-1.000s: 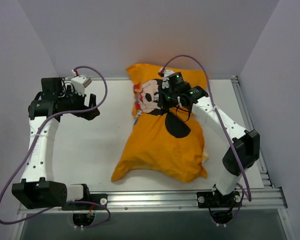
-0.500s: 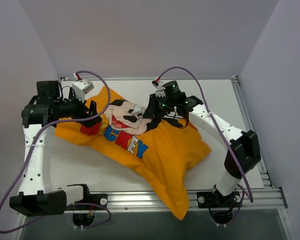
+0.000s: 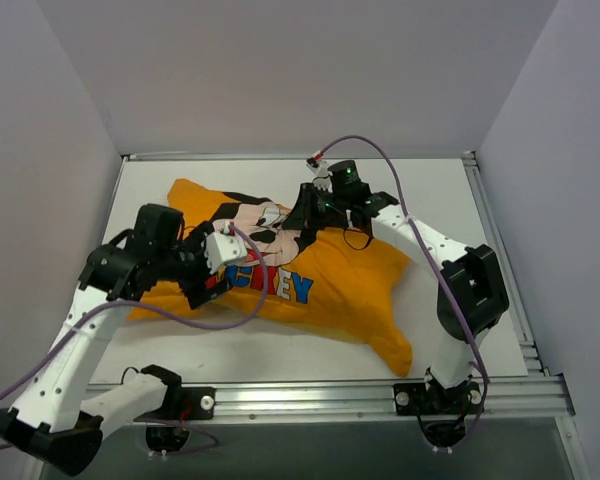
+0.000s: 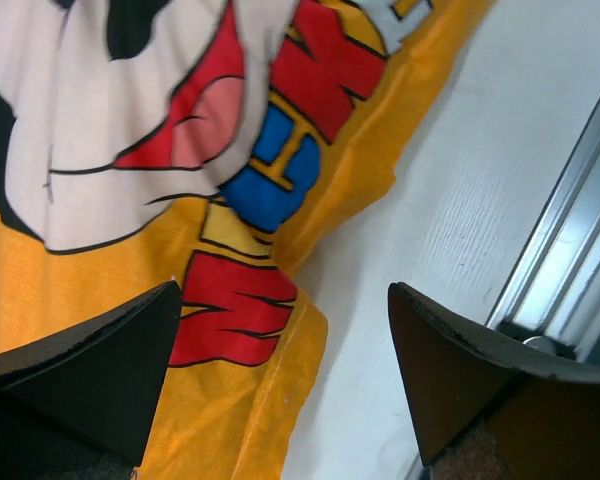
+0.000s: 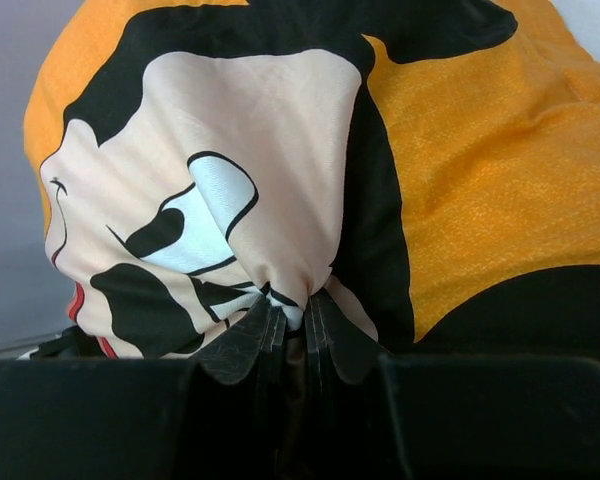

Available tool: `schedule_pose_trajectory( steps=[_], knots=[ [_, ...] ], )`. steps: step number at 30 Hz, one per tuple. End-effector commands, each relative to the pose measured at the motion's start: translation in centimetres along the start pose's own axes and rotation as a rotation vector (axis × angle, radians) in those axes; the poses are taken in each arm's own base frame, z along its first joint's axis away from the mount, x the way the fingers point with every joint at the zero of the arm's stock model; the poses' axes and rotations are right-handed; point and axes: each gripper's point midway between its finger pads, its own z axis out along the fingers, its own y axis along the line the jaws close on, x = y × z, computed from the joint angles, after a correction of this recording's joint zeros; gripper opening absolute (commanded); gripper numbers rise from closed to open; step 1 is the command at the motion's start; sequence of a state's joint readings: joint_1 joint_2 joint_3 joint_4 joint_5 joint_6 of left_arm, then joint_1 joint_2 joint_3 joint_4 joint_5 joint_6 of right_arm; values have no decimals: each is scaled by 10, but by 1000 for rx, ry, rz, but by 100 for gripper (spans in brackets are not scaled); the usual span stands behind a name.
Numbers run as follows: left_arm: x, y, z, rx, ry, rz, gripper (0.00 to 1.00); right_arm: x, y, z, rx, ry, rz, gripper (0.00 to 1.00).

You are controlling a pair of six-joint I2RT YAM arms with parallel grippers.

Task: Remove the pillowcase from the pillow

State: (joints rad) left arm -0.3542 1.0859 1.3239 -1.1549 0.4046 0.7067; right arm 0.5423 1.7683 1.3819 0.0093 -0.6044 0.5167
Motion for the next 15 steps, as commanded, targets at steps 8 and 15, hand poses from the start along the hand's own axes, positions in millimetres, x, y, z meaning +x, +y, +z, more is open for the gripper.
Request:
schedule_pose_trajectory(
  steps=[8,15],
  knots=[
    [0,53,51,-389,112,419,94,-13,-3,5,-23,-44,-11,0],
    [19,81,96,-532,204,533,94,-11,0,1,-51,-23,-64,0]
  ],
)
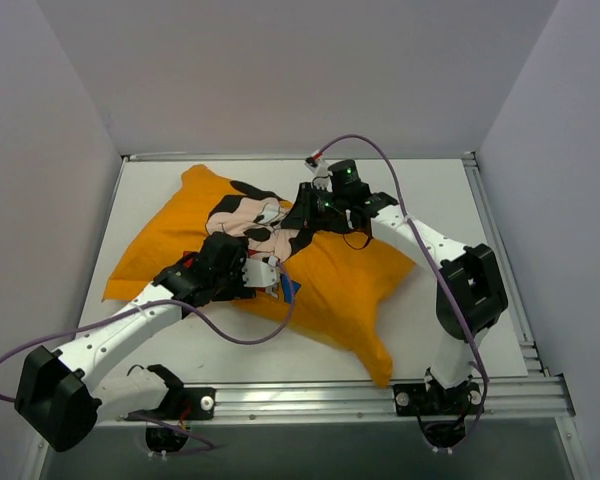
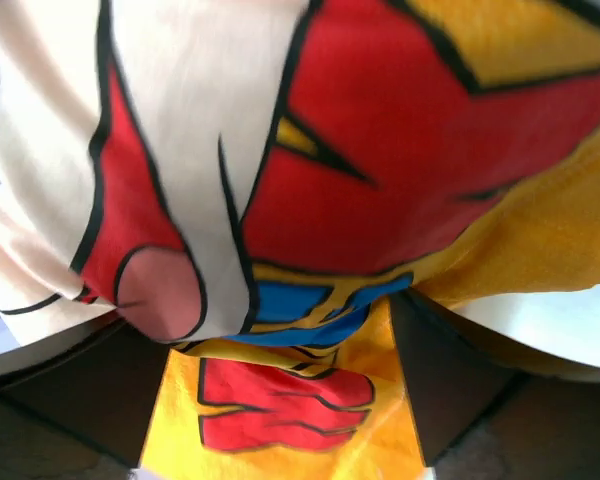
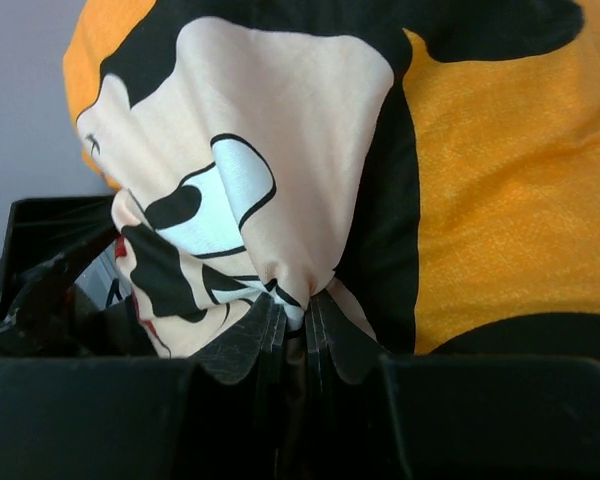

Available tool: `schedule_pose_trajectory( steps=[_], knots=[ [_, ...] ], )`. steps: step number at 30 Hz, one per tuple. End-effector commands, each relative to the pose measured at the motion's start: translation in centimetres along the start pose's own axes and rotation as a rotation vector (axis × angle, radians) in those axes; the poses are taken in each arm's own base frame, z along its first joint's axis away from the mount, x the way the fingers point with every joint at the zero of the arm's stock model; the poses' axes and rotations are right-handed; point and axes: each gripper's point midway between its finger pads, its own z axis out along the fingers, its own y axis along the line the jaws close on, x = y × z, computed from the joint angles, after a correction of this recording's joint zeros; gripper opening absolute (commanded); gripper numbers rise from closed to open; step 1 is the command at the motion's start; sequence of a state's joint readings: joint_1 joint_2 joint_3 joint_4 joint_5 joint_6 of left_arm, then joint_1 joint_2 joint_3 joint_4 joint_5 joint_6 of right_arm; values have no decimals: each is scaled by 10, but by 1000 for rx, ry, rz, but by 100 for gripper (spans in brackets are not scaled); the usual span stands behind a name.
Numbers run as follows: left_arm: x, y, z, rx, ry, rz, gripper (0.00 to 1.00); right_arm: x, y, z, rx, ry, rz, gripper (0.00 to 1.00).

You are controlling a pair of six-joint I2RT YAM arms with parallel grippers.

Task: Remove the pillowcase from the pillow

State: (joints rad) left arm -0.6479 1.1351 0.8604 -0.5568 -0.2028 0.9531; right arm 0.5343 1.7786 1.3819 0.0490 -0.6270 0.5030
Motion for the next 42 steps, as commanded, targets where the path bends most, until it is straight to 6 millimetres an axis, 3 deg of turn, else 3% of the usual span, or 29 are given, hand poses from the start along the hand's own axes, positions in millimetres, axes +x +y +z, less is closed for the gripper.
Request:
schedule_pose_trajectory(
  steps=[1,3,4,6,7,8,9,10,11,13,14,16,17,19,20,22,23,26,27,29,30,32,33,35,36,38,39,41,42],
  knots=[
    [-10,42,7,-208,-19,26,100,-4,2,-2,-33,-3,-50,0],
    [-12,39,10,-193,-30,7,41,-4,6,-7,-52,9,-66,0],
    [-12,41,9,-198,-34,-14,3,-5,8,-9,-57,9,-87,0],
    [-17,46,0,-194,-51,-64,2,-13,11,-16,-54,0,-105,17],
    [-19,50,-5,-197,-55,-84,2,-12,10,-21,-35,12,-102,34],
    [-17,52,-12,-199,-39,-133,2,-20,6,-30,25,1,-117,62],
    [-18,62,-21,-216,-38,-171,2,-25,0,-37,80,-9,-133,67],
    [-29,92,-47,-284,-82,-219,2,-26,-11,-52,166,1,-125,71],
    [-27,96,-60,-277,-80,-263,2,-39,-21,-63,244,-36,-137,80],
    [-39,132,-105,-364,-152,-318,2,-56,-72,-90,433,-93,-55,80],
    [-40,138,-119,-378,-162,-347,2,-57,-87,-94,457,-97,-8,75],
    [-45,154,-142,-411,-199,-384,2,-39,-113,-82,465,-18,59,64],
    [-51,169,-166,-444,-238,-422,2,-29,-111,-70,437,21,61,51],
    [-60,184,-180,-460,-266,-446,2,-1,-104,-36,382,122,48,45],
    [-67,201,-207,-500,-315,-473,2,19,-81,-13,340,182,4,43],
    [-80,216,-215,-504,-349,-480,2,39,-55,22,229,244,-8,41],
    [-87,230,-239,-536,-403,-494,2,53,-32,37,157,272,-17,39],
    [-106,244,-225,-516,-423,-491,2,62,21,64,-85,285,31,36],
    [-111,245,-206,-489,-403,-484,2,65,35,68,-127,295,33,35],
    [-116,241,-176,-435,-375,-484,2,66,42,73,-150,316,25,35],
    [-116,232,-138,-374,-322,-483,2,69,39,72,-142,334,19,35],
    [-115,230,-101,-337,-300,-525,2,86,26,69,-111,400,15,35],
    [-106,228,-66,-307,-246,-550,2,92,18,67,-99,424,25,36],
    [-97,229,-27,-293,-204,-606,2,104,12,64,-114,452,42,38],
    [-86,225,11,-263,-141,-624,2,120,3,60,-121,487,81,38],
    [-82,228,41,-273,-106,-653,2,121,-12,56,-102,478,98,41],
    [-78,219,72,-244,-62,-655,2,129,-24,50,-64,494,120,43],
    [-82,223,91,-250,-63,-671,2,117,-56,34,16,462,160,50],
    [-82,217,110,-232,-47,-675,2,119,-77,23,80,452,199,51]
  ],
)
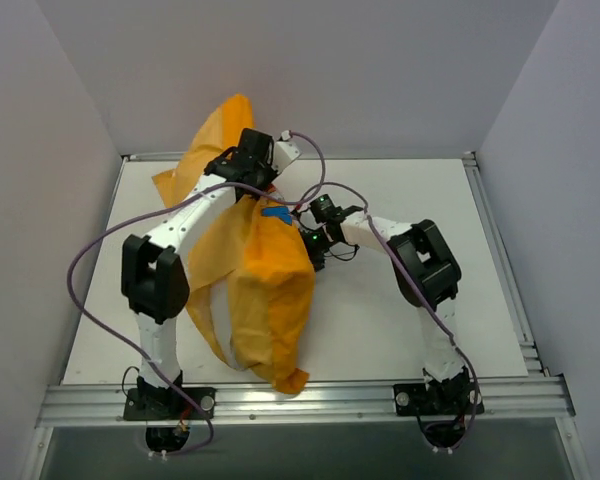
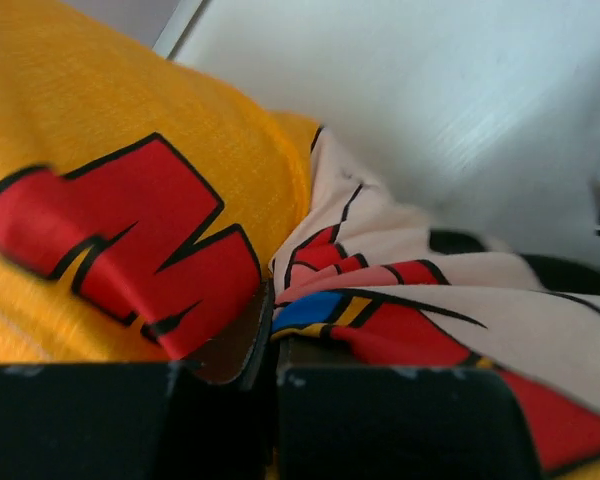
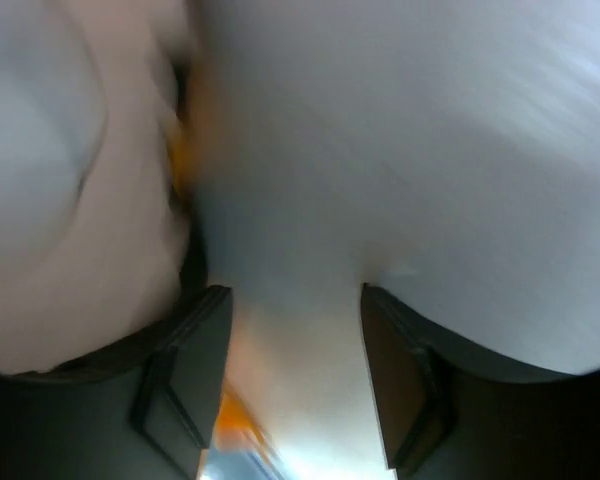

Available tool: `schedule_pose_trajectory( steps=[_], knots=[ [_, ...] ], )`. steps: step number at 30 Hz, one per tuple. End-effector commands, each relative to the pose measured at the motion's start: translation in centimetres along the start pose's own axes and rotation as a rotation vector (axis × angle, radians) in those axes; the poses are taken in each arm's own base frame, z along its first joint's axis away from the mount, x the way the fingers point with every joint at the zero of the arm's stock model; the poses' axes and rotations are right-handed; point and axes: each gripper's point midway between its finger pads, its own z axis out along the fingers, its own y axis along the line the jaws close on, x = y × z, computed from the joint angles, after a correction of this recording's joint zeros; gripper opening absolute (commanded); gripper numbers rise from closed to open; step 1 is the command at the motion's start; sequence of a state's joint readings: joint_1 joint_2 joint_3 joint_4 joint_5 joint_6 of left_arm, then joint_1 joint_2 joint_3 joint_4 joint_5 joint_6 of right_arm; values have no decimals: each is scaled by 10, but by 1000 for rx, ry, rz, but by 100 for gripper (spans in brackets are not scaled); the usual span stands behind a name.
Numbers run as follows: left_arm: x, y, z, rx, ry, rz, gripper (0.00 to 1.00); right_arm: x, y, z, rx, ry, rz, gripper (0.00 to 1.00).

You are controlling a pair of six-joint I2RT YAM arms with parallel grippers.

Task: Remove the pillowcase from the pillow

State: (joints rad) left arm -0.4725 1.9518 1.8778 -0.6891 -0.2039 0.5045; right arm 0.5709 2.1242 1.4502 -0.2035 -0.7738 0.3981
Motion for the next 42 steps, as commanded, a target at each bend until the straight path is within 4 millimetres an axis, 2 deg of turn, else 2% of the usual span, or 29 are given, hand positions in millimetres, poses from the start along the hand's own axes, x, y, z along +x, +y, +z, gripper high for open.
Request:
schedule_pose_trajectory(
  steps=[1,2,3,4,5,7,8,11,12,13,14,17,21,22,23,25,26,28,30,31,32,33,34,35,36,37,40,41,42],
  knots=[
    [-42,16,15,-74,-129,-109,2,-11,-25,-56,98,-98,60,57],
    [-44,15,19,-70,-136,-118,2,-26,-57,-89,151,-183,138,58],
    [-41,10,32,-59,-125,-117,2,-32,-73,-111,188,-241,197,58],
    [-42,5,38,-52,-121,-111,2,-38,-84,-144,242,-334,226,60],
    [-43,1,42,-47,-119,-106,2,-48,-110,-184,282,-434,296,61],
    [-48,-7,58,-51,-104,-95,2,-55,-108,-239,337,-570,305,62],
    [-47,-15,70,-41,-92,-100,2,-58,-117,-266,425,-637,316,63],
    [-58,-18,75,-23,-115,-157,4,-55,-100,-314,558,-733,269,68],
    [-67,-15,72,-22,-136,-166,11,-49,-93,-324,576,-745,264,69],
    [-71,-14,70,-17,-148,-172,37,-45,-91,-328,598,-740,249,70],
    [-76,-11,66,-22,-161,-177,54,-43,-87,-333,608,-743,239,70],
    [-109,17,25,-56,-252,-222,94,-24,-70,-325,569,-708,222,72],
    [-149,53,-52,-21,-416,-286,94,6,-35,-312,527,-673,155,76],
    [-153,56,-70,0,-442,-297,94,12,-26,-304,520,-646,134,76],
    [-167,60,-106,33,-523,-288,94,18,-22,-301,517,-631,127,77],
    [-165,48,-138,108,-545,-237,94,36,-16,-292,510,-579,136,77],
    [-160,41,-163,145,-555,-211,94,43,-17,-290,510,-571,149,77],
    [-134,-1,-179,274,-479,-105,94,65,-24,-281,508,-557,203,77],
    [-83,-44,-184,381,-335,-44,94,72,-18,-275,445,-621,234,78],
    [-66,-61,-186,426,-298,-17,94,90,-26,-248,394,-566,273,78],
    [-51,-68,-203,446,-304,-7,94,82,-18,-239,322,-607,248,78],
    [-13,-93,-181,504,-197,1,94,84,-12,-231,269,-616,248,78],
    [3,-100,-181,513,-174,7,94,92,-17,-212,233,-596,302,79],
    [17,-100,-189,501,-175,7,94,80,-6,-206,173,-632,258,79],
    [42,-112,-178,520,-112,7,94,77,-6,-200,156,-639,261,78],
    [50,-109,-183,497,-110,9,94,77,-12,-192,152,-641,287,78],
    [73,-108,-183,497,-80,-39,94,60,-23,-176,146,-646,274,62],
    [79,-103,-183,494,-74,-70,94,49,-31,-171,167,-654,267,49],
    [81,-103,-184,500,-77,-89,94,43,-40,-170,200,-658,272,22]
  ],
)
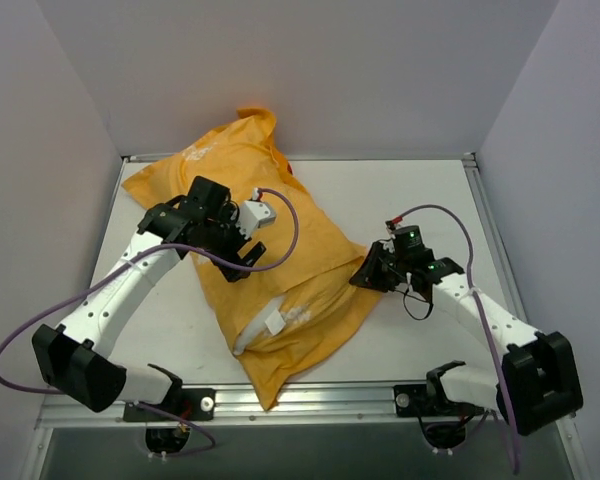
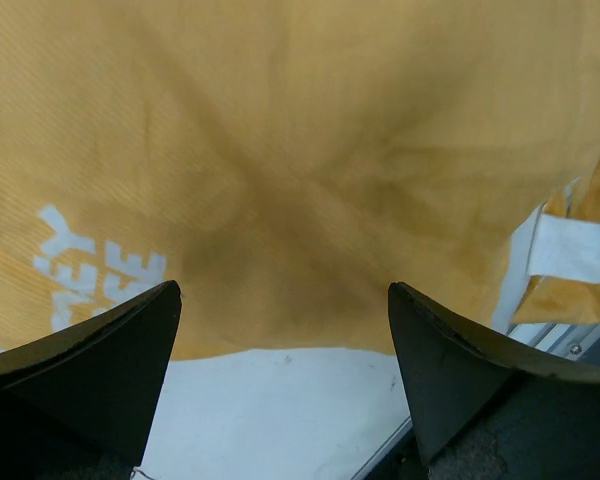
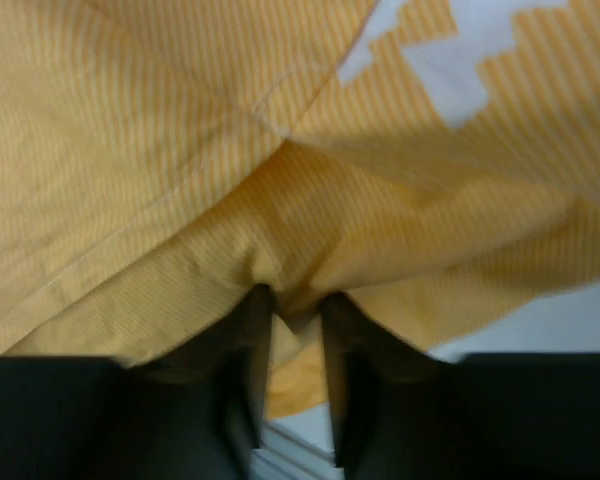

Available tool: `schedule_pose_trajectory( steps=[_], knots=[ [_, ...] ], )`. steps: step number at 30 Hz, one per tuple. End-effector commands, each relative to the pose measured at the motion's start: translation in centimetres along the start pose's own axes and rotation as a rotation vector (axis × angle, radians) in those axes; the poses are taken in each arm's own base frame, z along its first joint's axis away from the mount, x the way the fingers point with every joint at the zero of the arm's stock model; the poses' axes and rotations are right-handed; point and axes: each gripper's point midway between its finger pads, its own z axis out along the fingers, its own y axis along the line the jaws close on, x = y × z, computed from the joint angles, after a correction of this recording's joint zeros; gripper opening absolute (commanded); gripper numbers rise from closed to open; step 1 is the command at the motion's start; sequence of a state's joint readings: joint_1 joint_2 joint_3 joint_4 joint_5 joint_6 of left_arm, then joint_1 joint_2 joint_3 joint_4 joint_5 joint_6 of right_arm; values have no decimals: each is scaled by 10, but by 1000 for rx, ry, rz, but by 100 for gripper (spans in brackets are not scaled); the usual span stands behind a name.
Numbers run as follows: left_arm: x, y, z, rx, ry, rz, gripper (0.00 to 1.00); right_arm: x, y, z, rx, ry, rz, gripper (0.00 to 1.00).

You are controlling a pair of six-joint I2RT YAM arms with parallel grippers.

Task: Remove the pillowcase from the pillow

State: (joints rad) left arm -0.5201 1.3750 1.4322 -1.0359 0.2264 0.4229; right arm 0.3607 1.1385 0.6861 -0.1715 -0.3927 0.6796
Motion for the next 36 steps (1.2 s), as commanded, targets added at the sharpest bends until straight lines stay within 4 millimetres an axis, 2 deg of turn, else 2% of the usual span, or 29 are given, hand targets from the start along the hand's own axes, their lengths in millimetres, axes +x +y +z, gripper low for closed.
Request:
schedule_pose_trajectory(
  steps=[1,2,4,5,7,8,9,10,11,12,13,14,15,17,19,21,22,23,24,25,26,28,30,32,33,36],
  knots=[
    [0,2,-19,1,-71,-38,94,-49,18,20,-49,-137,-9,9],
    [2,3,-20,-10,-75,-43,94,-66,19,26,-23,-148,-40,0],
    [6,6,-20,-31,-68,-48,94,-97,22,29,7,-186,-66,0],
    [7,8,-19,-43,-64,-49,95,-120,33,31,19,-189,-107,0],
    [6,10,-17,-50,-55,-53,96,-149,47,32,28,-210,-147,0],
    [4,10,-16,-48,-58,-51,97,-157,46,45,47,-188,-176,0],
    [1,10,-15,-47,-62,-56,97,-189,72,36,13,-251,-209,0],
    [-2,10,-12,-41,-58,-57,97,-196,75,38,22,-240,-221,0],
    [-11,12,-13,-46,-75,-52,97,-199,72,50,41,-216,-224,0],
    [-17,10,-11,-49,-77,-48,97,-215,84,44,30,-244,-248,3],
    [-20,10,-5,-45,-63,-45,97,-211,79,47,47,-217,-248,10],
    [-32,12,-8,-57,-80,-31,97,-212,79,44,48,-217,-251,29],
    [-35,13,0,-62,-61,-29,97,-206,73,44,61,-203,-256,37],
    [-56,7,0,-58,-97,-12,97,-201,70,28,68,-225,-263,49],
    [-72,2,11,-41,-109,-11,97,-191,65,11,81,-256,-268,52],
    [-98,3,11,-56,-168,-24,96,-183,67,2,65,-275,-271,52],
    [-104,6,22,-63,-161,-37,96,-176,73,-6,33,-308,-270,52],
    [-117,8,25,-74,-194,-33,97,-170,80,-5,-2,-312,-276,52],
    [-124,11,35,-82,-203,-53,97,-167,99,-6,-64,-343,-298,52],
    [-130,18,39,-114,-215,-65,97,-161,106,-6,-94,-346,-284,51],
    [-141,24,43,-139,-252,-72,98,-153,104,1,-102,-329,-278,51],
    [-151,33,56,-169,-265,-98,99,-151,100,13,-92,-311,-260,48],
    [-154,35,73,-175,-242,-108,99,-149,97,22,-85,-289,-253,46],
    [-162,37,77,-188,-248,-108,100,-151,105,34,-127,-280,-253,44],
    [-162,34,88,-180,-234,-105,100,-146,111,40,-143,-261,-262,44],
    [-166,37,100,-225,-223,-91,100,-136,115,55,-142,-225,-275,43]
  ],
)
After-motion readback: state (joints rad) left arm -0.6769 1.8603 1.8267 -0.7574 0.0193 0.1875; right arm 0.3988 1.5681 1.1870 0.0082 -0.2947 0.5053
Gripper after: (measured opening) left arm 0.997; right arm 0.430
